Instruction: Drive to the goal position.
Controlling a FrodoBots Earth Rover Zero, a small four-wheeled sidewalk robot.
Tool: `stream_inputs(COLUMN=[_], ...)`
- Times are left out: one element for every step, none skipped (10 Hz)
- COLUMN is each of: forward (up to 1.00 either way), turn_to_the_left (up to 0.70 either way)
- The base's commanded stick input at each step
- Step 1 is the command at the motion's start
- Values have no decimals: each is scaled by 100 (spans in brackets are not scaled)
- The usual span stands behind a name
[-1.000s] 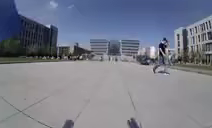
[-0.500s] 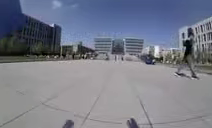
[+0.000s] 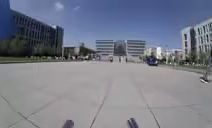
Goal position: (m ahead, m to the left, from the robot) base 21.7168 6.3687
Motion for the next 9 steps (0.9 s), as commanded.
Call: stream_inputs(forward=[100,100,100,100,100,100,100,100,100], turn_to_the_left=[-40,-27,-5,0,0,0,0,0,0])
